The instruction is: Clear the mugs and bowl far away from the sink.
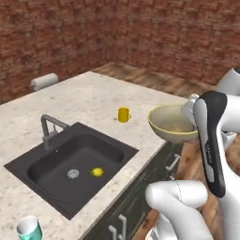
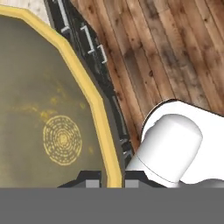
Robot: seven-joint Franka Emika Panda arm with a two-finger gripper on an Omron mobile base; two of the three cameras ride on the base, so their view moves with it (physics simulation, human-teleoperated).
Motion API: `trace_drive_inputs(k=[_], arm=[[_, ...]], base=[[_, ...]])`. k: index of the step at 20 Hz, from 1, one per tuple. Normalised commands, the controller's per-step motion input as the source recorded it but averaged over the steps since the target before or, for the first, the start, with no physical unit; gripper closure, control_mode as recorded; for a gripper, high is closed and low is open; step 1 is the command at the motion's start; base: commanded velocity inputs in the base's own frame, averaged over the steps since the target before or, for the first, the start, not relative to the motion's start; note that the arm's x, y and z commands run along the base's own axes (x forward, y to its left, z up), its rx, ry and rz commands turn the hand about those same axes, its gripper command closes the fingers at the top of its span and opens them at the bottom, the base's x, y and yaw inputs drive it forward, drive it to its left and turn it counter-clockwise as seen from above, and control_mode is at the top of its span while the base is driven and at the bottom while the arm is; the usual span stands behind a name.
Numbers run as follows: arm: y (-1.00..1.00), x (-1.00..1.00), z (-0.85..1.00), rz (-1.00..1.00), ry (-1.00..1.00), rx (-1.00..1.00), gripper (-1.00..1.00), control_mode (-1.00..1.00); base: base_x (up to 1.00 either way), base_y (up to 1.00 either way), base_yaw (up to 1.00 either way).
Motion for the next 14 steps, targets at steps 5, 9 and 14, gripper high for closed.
trace_drive_inputs(k=[5, 9, 14], arm=[[0.0, 0.0, 0.0, 0.0, 0.0, 0.0, 1.0, 1.0], [0.0, 0.0, 0.0, 0.0, 0.0, 0.0, 1.0, 1.0], [0.0, 0.0, 0.0, 0.0, 0.0, 0.0, 1.0, 1.0]], base=[[0.0, 0.0, -1.0], [0.0, 0.0, -1.0], [0.0, 0.0, -1.0]])
